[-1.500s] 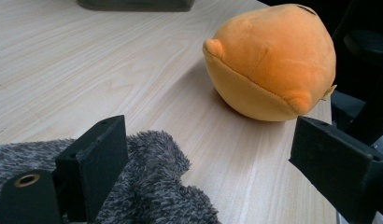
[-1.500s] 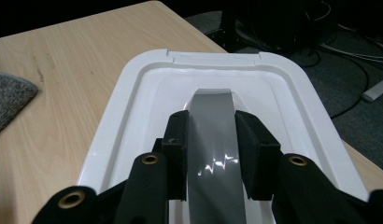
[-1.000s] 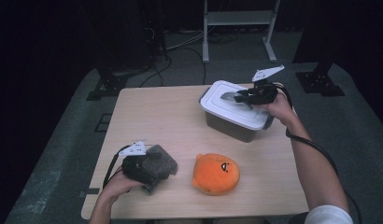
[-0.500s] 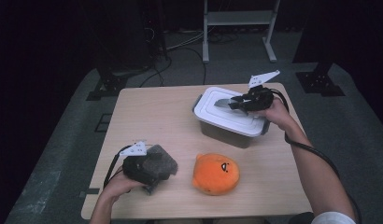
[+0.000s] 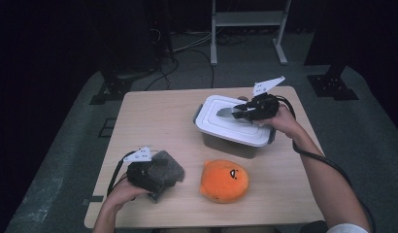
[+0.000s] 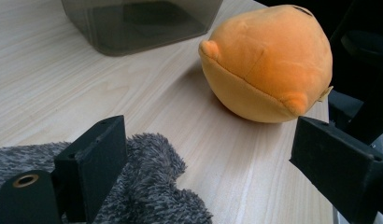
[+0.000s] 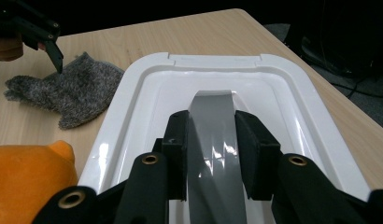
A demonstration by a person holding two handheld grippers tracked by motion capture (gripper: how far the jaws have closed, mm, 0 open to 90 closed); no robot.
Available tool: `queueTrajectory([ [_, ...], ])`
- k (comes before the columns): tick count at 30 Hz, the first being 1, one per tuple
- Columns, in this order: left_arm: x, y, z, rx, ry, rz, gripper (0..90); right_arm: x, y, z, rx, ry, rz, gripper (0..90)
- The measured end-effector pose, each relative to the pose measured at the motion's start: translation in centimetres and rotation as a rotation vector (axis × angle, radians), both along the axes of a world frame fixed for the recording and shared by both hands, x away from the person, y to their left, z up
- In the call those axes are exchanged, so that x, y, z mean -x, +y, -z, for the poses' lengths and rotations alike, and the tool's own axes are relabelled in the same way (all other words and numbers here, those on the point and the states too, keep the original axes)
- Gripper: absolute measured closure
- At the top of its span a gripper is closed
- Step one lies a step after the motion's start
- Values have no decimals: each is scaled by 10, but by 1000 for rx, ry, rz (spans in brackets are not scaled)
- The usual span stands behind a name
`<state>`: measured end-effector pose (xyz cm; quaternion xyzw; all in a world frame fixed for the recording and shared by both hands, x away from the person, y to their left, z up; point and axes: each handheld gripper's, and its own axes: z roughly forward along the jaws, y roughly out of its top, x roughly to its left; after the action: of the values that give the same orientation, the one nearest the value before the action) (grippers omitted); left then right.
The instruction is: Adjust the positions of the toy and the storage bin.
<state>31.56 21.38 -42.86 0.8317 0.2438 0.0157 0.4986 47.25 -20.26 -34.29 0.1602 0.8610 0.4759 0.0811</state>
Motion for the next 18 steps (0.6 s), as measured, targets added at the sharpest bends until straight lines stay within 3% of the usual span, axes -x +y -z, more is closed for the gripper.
queueTrajectory([
  [18, 0, -1, 1, -3, 3, 4, 99, 9, 15, -1, 16, -3, -75, 658],
])
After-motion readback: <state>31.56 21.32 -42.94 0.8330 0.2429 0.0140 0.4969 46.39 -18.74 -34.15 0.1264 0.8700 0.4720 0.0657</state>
